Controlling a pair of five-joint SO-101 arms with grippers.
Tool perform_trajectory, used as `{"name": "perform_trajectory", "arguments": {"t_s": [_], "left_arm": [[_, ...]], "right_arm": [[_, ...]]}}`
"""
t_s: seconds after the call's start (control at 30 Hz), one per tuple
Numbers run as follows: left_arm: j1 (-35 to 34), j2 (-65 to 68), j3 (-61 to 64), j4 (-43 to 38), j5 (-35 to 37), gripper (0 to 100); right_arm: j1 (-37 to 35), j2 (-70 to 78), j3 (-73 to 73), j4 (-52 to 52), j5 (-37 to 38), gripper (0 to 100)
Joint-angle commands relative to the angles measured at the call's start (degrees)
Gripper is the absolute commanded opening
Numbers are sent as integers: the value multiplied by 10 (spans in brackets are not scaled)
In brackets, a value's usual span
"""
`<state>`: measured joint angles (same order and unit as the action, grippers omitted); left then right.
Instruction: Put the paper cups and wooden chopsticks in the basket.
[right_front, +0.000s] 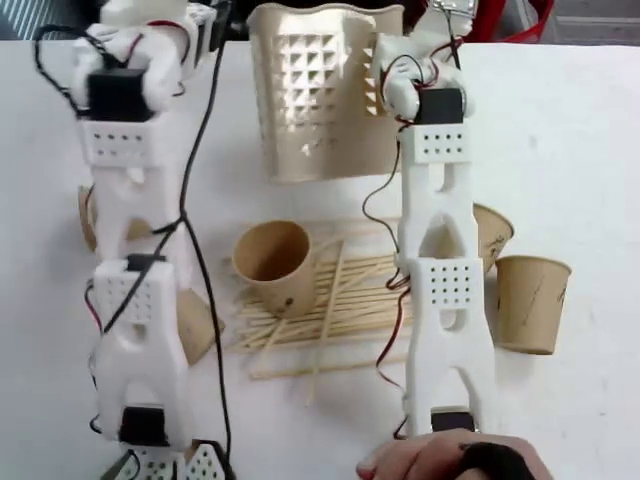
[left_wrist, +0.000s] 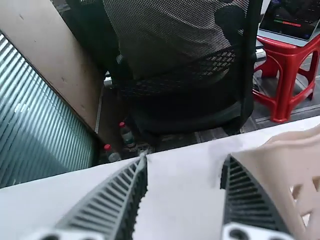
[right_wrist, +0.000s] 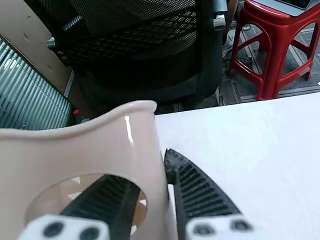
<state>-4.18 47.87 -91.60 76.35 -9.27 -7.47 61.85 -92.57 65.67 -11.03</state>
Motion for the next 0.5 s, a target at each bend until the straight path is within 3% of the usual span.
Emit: {"name": "perform_trajectory", "arguments": {"t_s": [0.0,0.2,0.47], "left_arm": [[13,10,-29,-51,71,244],[18,7,26,-106,228,242],[41,13,134,-111,227,242]], "right_arm": [[-6,-54,-27,-12,18,17],[-12,-53,-27,-33,20,17],[-15,-53,-26,-51,20,17]]}}
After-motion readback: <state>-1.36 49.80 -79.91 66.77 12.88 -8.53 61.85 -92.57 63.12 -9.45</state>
